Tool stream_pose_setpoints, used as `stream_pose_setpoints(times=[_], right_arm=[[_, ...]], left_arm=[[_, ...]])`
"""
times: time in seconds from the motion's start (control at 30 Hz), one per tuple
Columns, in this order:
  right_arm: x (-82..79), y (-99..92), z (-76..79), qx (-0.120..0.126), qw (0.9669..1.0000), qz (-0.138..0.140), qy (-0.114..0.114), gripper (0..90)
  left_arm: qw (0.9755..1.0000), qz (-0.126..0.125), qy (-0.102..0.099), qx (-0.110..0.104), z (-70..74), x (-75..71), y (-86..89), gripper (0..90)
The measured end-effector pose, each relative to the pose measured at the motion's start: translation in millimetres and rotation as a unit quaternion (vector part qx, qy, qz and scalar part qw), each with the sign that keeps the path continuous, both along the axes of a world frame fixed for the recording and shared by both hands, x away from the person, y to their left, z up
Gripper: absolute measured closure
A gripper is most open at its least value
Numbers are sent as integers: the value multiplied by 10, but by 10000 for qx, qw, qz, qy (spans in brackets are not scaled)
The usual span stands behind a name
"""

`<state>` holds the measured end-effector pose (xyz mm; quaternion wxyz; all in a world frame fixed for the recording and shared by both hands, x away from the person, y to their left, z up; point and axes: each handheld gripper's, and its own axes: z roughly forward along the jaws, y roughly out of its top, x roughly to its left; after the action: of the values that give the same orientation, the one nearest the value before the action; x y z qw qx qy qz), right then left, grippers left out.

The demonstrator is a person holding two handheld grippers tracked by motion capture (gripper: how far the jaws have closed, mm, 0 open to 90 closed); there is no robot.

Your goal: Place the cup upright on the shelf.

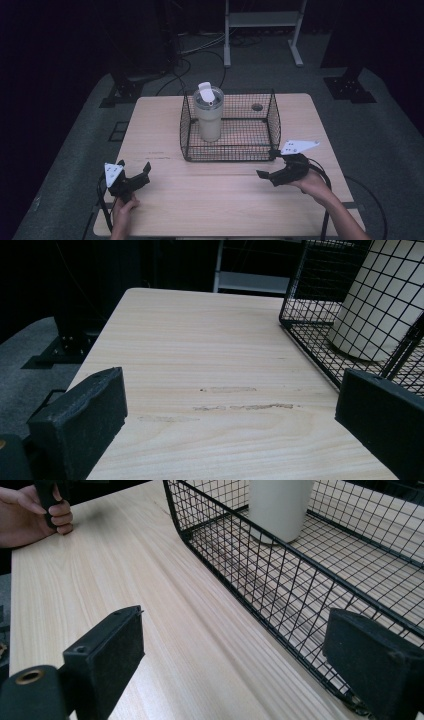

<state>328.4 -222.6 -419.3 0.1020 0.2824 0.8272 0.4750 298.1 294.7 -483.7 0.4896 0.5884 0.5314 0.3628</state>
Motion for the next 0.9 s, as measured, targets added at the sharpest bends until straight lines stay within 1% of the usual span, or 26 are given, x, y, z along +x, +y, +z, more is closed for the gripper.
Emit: stream_pose_setpoints(times=[0.23, 0.47, 0.63, 0.87, 0.9], right_arm=[[-41, -57, -59, -11, 10000, -96, 24, 88], [-71, -119, -143, -29, 9998, -181, 108, 88], [-97, -162, -163, 3, 9996, -250, 87, 88], [-137, -230, -218, -120, 9993, -365, 34, 88], [-144, -238, -231, -107, 9992, -387, 43, 89]], left_arm=[[10000, -7, 1, 15, 0, -1, 0, 0], [10000, -10, -2, 19, 1, -1, -2, 0], [10000, -6, -6, 22, 0, -2, -6, 0], [10000, -15, -12, 34, 0, -2, -7, 0], [10000, -16, -10, 34, 1, -2, -7, 0]])
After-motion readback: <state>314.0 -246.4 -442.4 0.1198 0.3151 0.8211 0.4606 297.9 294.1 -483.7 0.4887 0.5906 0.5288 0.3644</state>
